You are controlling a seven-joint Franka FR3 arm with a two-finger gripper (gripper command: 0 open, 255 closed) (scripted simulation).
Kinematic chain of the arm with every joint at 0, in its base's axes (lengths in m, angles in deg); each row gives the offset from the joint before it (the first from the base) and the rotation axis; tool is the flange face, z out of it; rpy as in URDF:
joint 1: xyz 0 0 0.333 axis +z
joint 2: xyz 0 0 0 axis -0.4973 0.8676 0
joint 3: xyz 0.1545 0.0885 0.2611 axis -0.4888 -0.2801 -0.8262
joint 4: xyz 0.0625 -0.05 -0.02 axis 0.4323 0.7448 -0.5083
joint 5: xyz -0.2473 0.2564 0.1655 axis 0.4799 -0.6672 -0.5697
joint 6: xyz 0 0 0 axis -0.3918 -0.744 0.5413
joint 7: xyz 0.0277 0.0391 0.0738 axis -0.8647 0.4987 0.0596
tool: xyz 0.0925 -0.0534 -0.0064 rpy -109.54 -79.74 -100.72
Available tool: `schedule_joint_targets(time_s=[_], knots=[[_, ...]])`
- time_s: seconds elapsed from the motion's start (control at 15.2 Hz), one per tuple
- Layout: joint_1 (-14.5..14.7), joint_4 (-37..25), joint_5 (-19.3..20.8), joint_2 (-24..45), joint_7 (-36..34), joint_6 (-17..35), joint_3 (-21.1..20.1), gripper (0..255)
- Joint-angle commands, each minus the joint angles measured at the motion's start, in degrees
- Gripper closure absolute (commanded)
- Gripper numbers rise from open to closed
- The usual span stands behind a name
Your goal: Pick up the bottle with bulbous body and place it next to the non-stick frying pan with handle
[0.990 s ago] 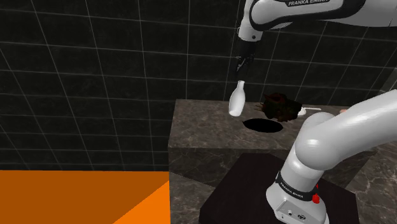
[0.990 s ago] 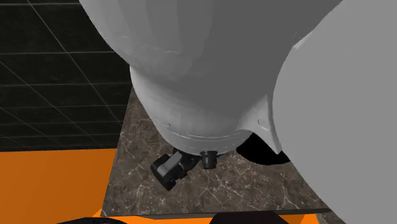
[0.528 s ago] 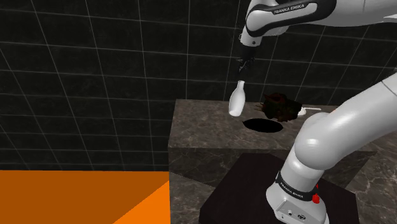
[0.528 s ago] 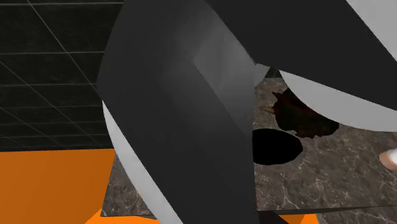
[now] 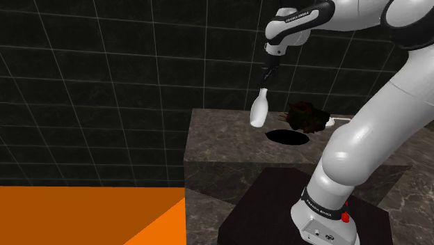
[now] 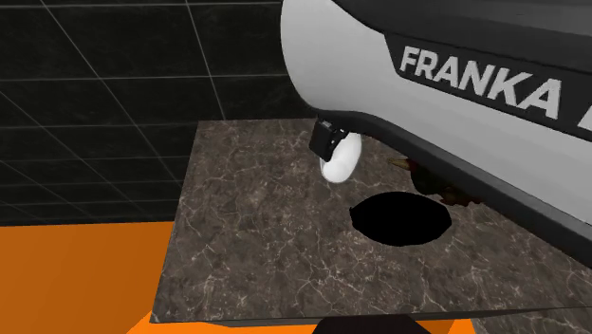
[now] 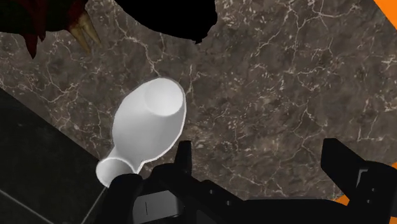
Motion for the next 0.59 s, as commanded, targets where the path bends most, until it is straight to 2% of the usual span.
schedule_joint_targets(time_s=[0.0, 0.26, 0.53], knots=[[0.3, -2.9, -2.7, 4.8, 3.8, 1.3, 2.7, 0], [-0.5, -9.8, -10.1, 14.8, 12.0, 2.1, 7.3, 0], [-4.0, -18.2, -19.1, 25.9, 20.4, 0.9, 9.3, 0]])
